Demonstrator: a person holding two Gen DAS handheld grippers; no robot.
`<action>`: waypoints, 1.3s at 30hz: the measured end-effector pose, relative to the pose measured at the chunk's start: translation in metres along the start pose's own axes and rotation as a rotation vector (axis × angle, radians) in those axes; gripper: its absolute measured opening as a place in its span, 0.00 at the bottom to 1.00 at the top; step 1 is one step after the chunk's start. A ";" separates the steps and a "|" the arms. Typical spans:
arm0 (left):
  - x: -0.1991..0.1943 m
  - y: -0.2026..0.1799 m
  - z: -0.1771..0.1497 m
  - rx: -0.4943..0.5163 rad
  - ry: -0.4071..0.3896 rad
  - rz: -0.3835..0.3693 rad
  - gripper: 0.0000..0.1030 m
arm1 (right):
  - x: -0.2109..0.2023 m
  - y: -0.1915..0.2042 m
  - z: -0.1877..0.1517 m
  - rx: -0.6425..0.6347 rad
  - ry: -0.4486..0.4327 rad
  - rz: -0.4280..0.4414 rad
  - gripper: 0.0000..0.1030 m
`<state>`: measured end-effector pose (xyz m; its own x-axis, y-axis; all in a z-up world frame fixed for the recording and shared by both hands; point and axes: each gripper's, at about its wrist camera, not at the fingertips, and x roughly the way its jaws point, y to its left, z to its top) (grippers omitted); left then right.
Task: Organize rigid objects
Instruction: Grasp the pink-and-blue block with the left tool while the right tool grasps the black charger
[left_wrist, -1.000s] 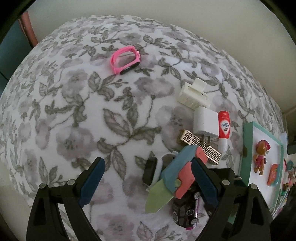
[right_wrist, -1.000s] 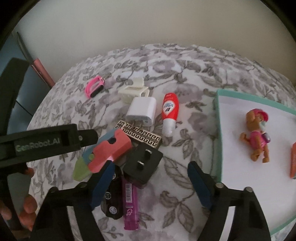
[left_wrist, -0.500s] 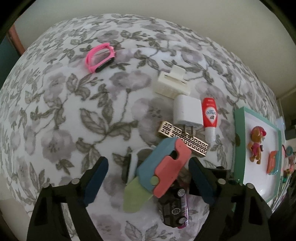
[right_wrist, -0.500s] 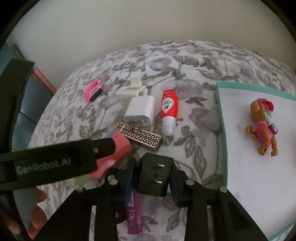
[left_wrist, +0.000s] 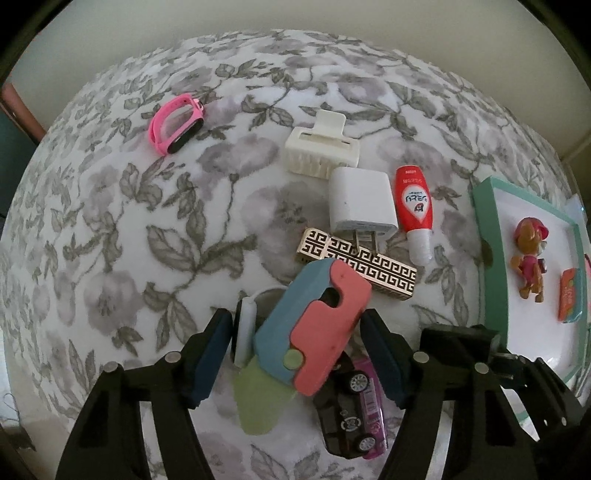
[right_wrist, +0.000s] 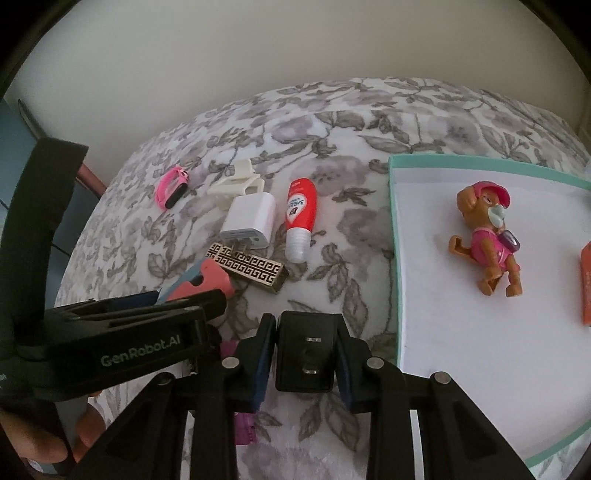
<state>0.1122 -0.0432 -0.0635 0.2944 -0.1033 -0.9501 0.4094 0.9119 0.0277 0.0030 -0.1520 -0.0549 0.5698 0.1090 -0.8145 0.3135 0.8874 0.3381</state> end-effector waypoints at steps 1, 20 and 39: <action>0.001 -0.001 0.000 0.005 -0.005 0.008 0.71 | 0.000 0.001 -0.001 -0.004 0.004 0.000 0.31; -0.001 -0.009 0.000 0.049 -0.036 0.068 0.65 | 0.004 -0.002 -0.004 0.012 0.024 0.038 0.30; -0.008 -0.005 -0.026 0.051 0.033 0.103 0.61 | -0.001 -0.005 -0.012 0.033 0.045 0.048 0.30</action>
<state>0.0858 -0.0363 -0.0642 0.3090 0.0039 -0.9511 0.4217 0.8958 0.1407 -0.0079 -0.1509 -0.0612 0.5505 0.1717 -0.8170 0.3117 0.8656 0.3919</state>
